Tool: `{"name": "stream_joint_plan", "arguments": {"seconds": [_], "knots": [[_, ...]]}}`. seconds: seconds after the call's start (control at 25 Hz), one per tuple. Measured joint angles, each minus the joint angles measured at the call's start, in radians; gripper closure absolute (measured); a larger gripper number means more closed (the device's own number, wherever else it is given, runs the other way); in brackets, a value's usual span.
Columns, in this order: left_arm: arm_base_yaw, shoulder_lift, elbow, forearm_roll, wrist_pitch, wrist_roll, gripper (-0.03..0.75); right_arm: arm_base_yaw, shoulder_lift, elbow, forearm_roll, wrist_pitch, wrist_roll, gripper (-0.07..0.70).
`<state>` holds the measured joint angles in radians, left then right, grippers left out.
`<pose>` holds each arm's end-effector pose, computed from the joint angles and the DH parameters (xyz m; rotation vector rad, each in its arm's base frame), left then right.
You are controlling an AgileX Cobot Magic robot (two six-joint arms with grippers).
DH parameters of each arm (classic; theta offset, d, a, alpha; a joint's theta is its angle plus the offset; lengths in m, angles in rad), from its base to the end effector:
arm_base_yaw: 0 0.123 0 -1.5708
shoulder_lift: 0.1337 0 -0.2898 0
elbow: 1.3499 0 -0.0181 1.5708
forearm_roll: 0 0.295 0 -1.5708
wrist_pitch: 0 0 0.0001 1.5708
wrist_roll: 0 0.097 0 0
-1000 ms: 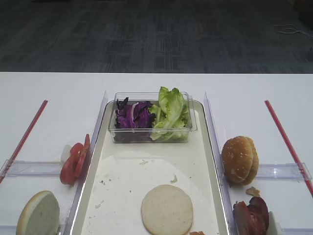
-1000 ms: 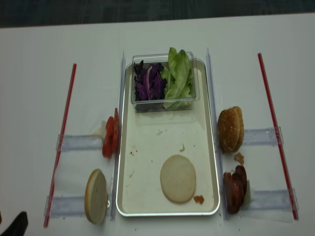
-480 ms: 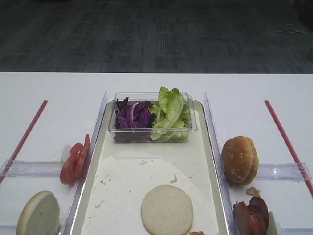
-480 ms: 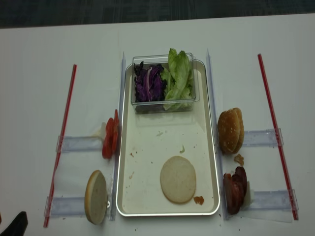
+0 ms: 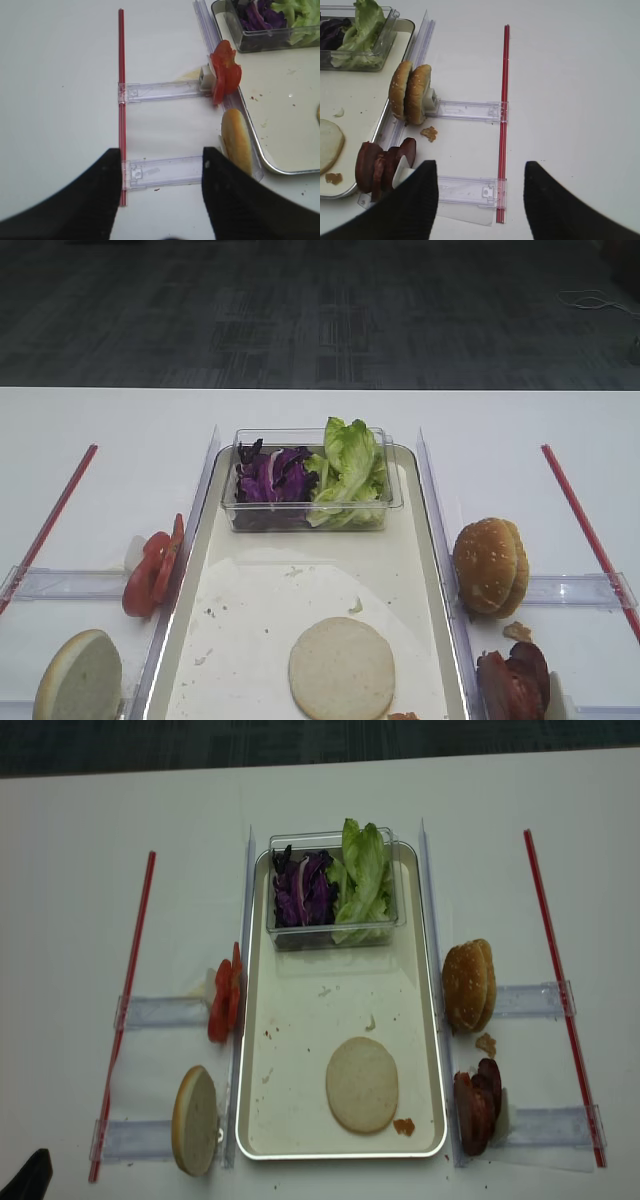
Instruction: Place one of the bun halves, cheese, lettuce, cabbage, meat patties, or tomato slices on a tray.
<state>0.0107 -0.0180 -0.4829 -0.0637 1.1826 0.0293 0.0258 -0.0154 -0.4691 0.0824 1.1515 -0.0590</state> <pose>0.0278 -0.0054 0.2809 0.0279 2.1637 -0.0547 0.0313 0.0081 0.2791 -0.0987 2.1463 0.0811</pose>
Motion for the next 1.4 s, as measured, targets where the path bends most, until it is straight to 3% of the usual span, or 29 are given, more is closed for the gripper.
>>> {"name": "stream_joint_plan", "arguments": {"seconds": [1.4], "knots": [[0.000, 0.000, 0.000, 0.000, 0.000, -0.002, 0.366, 0.000, 0.000, 0.000, 0.000, 0.000, 0.000, 0.223]]}}
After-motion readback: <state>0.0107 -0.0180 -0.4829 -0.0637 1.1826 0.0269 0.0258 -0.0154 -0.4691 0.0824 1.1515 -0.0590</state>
